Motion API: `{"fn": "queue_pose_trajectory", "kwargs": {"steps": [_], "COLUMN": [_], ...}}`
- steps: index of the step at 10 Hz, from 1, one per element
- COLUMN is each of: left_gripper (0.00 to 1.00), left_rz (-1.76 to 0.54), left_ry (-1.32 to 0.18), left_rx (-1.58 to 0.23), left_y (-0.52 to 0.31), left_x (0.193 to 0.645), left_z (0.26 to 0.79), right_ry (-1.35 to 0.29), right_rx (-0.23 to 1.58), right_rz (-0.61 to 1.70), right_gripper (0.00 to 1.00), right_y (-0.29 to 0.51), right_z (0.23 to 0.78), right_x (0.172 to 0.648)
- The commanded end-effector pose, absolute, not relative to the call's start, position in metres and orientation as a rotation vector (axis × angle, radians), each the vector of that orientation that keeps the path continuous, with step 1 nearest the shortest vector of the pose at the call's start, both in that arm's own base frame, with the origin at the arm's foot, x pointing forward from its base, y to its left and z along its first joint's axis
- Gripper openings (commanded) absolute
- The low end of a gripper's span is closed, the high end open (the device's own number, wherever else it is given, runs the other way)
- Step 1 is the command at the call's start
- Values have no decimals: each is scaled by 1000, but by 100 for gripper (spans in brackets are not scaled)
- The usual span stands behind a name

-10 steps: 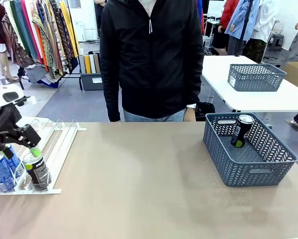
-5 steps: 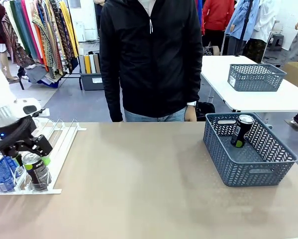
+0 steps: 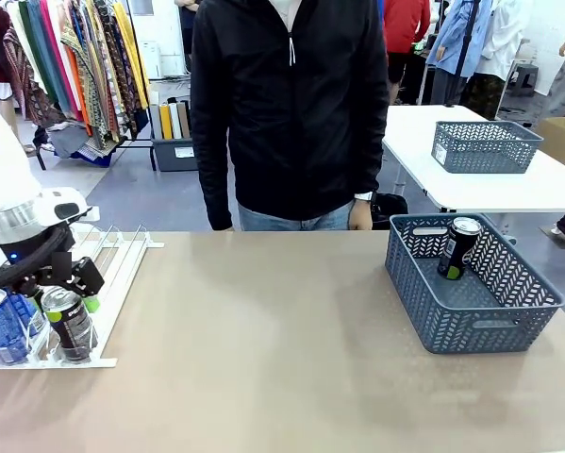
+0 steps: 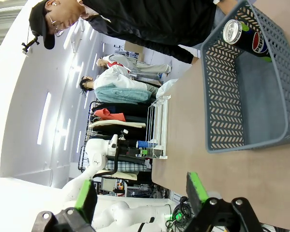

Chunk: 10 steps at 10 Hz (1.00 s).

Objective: Retrieve and store the cans from the dispenser.
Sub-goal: Pick up the last remaining can from one row of the Automatic Can Dispenser and place it in the middle of the table.

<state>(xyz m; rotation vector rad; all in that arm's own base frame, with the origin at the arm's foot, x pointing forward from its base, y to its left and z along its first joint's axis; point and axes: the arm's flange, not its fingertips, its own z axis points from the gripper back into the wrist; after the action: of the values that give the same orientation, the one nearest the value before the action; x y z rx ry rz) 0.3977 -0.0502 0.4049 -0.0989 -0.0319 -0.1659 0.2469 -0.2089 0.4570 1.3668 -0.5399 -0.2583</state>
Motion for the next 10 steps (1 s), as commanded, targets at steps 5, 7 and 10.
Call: {"fn": "queue_pose_trajectory", "kwargs": {"steps": [5,7,10], "left_gripper": [0,0,0], "left_rz": [-141,-146,-150], "left_ry": [-41,-37,-38], "left_rx": [-29,-26,-33], "left_y": [-52,-54,-54], "left_x": [400,401,400], "left_z": [403,400,403], "right_ry": [-555,-555,-555], "right_rx": [1372,1372,1372], "right_rz": [-237,-237,-237], "right_gripper": [100,100,100], "right_y": [-210,-210,-210], "right_z": [459,459,459], "right_x": [247,247,247]}}
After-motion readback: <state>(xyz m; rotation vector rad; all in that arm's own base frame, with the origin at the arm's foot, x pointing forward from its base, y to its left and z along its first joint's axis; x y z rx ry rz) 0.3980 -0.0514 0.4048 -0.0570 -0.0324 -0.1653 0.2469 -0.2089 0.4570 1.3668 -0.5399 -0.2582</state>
